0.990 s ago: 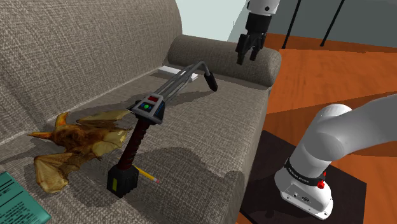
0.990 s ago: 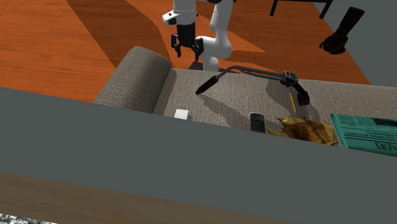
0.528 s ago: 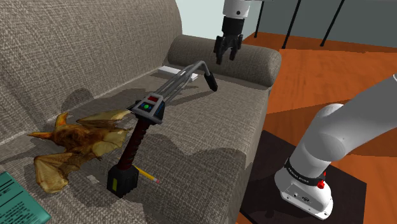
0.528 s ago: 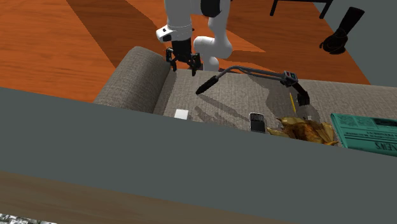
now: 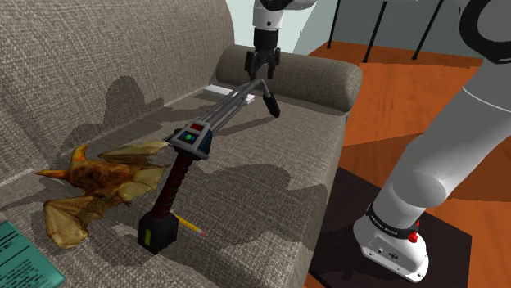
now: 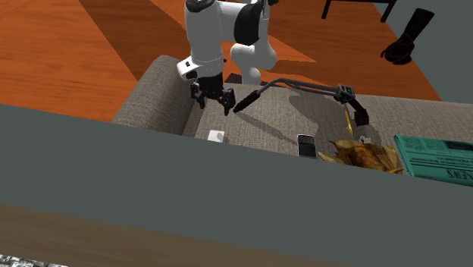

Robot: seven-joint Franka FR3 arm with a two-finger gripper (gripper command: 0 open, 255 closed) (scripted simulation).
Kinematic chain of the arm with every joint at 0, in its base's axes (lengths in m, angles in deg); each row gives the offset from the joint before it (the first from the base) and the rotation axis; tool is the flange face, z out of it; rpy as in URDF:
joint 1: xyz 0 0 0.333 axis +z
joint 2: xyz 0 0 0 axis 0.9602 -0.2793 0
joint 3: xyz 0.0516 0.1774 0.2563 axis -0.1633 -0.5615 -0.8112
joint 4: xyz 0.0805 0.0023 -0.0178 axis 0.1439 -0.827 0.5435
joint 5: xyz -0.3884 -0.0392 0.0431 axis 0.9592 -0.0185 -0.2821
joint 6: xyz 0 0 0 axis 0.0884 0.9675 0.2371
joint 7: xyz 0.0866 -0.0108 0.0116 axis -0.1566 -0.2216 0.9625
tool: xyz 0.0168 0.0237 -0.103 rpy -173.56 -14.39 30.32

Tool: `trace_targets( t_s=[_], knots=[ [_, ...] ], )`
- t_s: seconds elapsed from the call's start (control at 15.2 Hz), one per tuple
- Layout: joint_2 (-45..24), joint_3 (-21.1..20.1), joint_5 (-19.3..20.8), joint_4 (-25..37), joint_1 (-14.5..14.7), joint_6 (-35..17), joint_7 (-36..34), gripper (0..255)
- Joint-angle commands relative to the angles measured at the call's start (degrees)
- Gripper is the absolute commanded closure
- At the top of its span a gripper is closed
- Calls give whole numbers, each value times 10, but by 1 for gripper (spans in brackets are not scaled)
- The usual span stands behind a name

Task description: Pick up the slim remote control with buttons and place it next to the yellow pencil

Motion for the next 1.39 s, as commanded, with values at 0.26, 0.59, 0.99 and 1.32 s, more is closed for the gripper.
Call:
trace_targets(
  t_s=[0.26, 0.59, 0.99, 1.32],
  knots=[
    [-146, -14, 12, 148, 13, 10, -12, 0],
    [-280, -21, 27, 311, 28, 46, -19, 0],
    [-275, -21, 27, 257, 27, -3, -19, 0],
    [-274, -21, 27, 244, 27, -15, -19, 0]
  ],
)
